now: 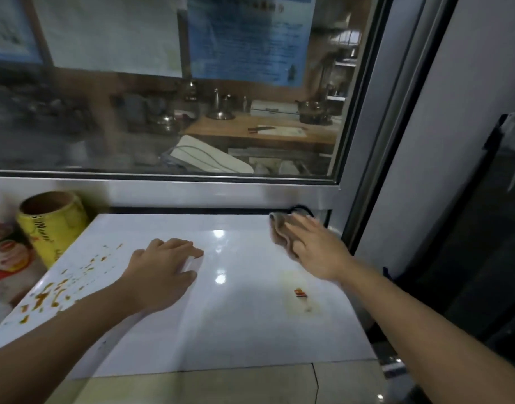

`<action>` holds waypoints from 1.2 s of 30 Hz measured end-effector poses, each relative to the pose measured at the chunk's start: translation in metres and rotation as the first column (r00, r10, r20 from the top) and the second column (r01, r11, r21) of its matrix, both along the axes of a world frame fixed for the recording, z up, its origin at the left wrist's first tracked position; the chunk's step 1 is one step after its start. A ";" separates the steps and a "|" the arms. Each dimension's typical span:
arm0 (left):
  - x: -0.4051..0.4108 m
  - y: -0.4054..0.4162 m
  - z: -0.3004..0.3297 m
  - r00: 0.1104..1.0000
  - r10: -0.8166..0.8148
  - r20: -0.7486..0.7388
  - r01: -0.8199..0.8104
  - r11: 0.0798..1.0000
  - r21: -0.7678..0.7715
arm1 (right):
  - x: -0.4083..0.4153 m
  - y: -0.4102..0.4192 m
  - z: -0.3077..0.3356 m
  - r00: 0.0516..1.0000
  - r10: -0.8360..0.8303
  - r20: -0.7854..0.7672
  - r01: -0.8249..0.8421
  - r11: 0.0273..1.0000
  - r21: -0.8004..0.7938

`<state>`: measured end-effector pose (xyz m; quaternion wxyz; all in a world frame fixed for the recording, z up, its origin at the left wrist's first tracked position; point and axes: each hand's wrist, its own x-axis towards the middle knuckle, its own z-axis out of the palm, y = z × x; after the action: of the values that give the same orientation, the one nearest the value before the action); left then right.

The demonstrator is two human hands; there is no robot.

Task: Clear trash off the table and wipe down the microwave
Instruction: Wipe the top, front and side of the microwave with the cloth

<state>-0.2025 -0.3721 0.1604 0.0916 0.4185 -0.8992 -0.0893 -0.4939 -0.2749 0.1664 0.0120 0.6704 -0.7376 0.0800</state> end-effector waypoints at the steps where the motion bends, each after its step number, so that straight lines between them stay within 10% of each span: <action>1: 0.000 -0.001 0.000 1.000 -0.008 -0.017 0.009 1.000 0.010 | -0.005 -0.014 0.002 0.996 -0.089 -0.025 0.089 0.996 0.025; 8: 0.023 -0.019 0.022 0.988 0.150 -0.033 -0.150 0.989 -0.004 | 0.080 -0.040 -0.013 0.892 0.450 0.054 -0.447 0.893 -0.052; 14: 0.038 -0.018 0.022 0.988 0.081 0.132 -0.073 0.995 -0.068 | 0.059 -0.083 -0.001 0.996 0.081 -0.028 -0.082 0.996 -0.024; 23: 0.114 -0.011 0.035 0.964 0.244 -0.106 -0.236 0.968 0.083 | 0.167 -0.056 -0.006 0.802 0.593 0.071 -0.595 0.804 0.000; 30: 0.173 -0.012 0.018 0.907 0.375 -0.193 -0.331 0.916 0.226 | 0.177 -0.128 -0.001 0.973 0.231 0.000 -0.231 0.973 -0.018; 36: 0.181 -0.004 0.007 0.863 0.360 -0.355 -0.175 0.872 0.458 | 0.254 -0.108 -0.021 0.814 0.581 0.016 -0.579 0.813 -0.065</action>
<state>-0.0213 -0.3762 0.1670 0.2090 0.5214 -0.7487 -0.3520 -0.2395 -0.3825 0.1458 -0.0067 0.8610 -0.4960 0.1125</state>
